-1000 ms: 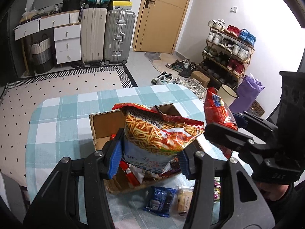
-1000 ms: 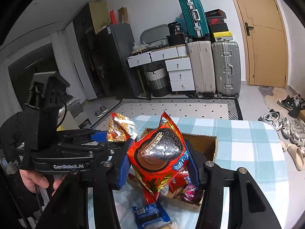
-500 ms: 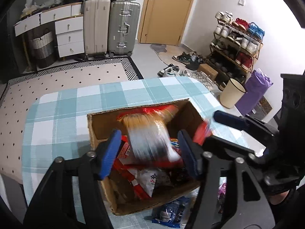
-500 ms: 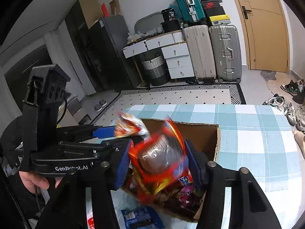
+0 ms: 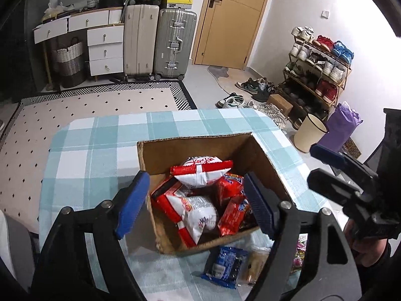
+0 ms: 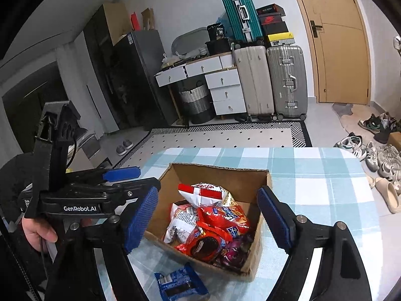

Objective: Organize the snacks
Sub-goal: 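Withdraw both tools from the box toward the remaining snacks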

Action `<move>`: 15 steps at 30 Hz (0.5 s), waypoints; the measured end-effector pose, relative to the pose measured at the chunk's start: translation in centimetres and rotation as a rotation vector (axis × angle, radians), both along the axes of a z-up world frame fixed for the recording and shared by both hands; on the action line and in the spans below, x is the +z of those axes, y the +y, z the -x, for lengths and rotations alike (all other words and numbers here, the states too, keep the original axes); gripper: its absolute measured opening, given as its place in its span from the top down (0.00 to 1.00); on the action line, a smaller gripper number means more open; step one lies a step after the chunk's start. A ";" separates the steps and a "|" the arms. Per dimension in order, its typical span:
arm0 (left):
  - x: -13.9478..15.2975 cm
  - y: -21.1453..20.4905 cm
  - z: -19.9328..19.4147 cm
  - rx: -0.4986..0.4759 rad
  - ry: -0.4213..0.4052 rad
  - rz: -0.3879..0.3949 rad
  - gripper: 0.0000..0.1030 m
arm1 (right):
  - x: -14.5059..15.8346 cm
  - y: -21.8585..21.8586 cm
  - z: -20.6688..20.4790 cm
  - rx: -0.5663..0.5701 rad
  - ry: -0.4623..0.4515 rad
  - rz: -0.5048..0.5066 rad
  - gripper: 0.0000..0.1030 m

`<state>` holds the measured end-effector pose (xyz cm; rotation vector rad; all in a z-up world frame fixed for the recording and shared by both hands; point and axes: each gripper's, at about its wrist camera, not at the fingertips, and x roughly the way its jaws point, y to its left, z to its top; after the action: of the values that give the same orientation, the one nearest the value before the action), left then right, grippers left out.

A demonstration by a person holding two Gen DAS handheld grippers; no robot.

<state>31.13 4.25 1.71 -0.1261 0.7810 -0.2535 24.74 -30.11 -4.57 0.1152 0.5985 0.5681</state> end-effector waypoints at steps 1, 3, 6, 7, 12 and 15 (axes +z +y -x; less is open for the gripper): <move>0.2 0.0 0.6 0.004 -0.003 -0.004 0.25 | 0.3 -0.1 0.5 0.000 -0.008 0.002 0.19; 0.8 0.1 1.9 0.009 -0.015 -0.008 0.23 | 0.9 -0.2 1.3 -0.001 -0.017 0.006 0.18; 1.5 0.1 3.6 0.015 -0.030 -0.019 0.22 | 1.7 -0.3 2.9 -0.003 -0.037 0.009 0.16; 1.7 0.1 4.2 0.016 -0.034 -0.024 0.22 | 1.9 -0.3 3.4 -0.005 -0.043 0.010 0.15; 2.9 0.0 7.0 0.034 -0.061 -0.048 0.20 | 3.0 -0.5 5.9 -0.005 -0.072 0.019 0.14; 3.5 0.0 8.8 0.058 -0.076 -0.062 0.16 | 3.3 -0.5 7.5 -0.003 -0.084 0.016 0.12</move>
<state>22.32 4.24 5.21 -0.0797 0.7077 -0.1774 17.24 -30.57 -1.27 0.0772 0.5213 0.5624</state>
